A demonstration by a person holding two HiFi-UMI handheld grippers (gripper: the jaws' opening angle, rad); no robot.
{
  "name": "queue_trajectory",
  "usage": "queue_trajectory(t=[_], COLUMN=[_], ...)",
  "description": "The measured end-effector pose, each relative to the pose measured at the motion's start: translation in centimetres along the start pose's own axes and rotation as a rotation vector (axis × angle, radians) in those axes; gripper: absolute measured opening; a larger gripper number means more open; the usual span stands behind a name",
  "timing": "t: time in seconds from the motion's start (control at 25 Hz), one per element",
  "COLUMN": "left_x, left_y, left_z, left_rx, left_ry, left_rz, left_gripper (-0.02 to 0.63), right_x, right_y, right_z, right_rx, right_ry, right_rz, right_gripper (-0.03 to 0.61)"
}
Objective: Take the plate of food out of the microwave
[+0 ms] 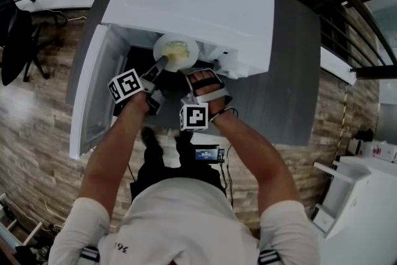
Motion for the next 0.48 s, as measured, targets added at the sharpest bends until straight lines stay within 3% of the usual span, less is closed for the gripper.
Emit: queue_trajectory(t=[0.48], left_x=[-0.94], left_y=[-0.59], left_z=[0.04], left_rx=[-0.001], left_ry=[-0.023], left_rz=[-0.047], left_gripper=[0.064], right_x=[-0.44], right_y=[-0.99], right_z=[-0.2], right_rx=[0.024], right_ry=[-0.009], right_rz=[-0.006], right_gripper=[0.021])
Point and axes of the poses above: the fingertips, and each gripper's own axes: z forward along the fingers, y to its right, x out of its top, the point moved 2 cm from there along -z, backward along the fingers, and after that the axes turned 11 degrees about -z, right-handed, at the moved point
